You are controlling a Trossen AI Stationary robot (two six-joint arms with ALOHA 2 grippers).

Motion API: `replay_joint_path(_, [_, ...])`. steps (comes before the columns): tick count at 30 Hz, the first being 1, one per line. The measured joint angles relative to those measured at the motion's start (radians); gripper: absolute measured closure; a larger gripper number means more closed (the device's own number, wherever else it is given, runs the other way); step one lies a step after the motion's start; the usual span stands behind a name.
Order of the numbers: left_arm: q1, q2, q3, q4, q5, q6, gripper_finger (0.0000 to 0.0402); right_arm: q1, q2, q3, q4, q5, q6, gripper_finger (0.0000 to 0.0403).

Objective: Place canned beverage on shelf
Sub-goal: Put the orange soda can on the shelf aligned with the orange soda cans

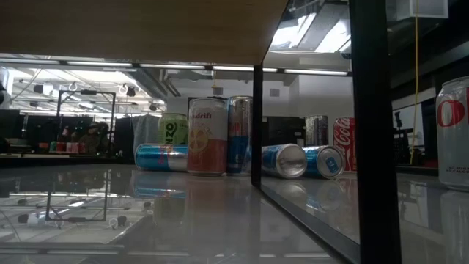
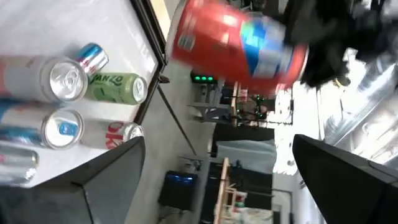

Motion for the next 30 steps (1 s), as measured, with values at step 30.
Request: replay_joint_path(30, [-0.754,-0.373,-0.104,-0.380,-0.883,-0.208,0.0097,-0.002,0.000,0.000,0.208,-0.045,0.181,0.0008])
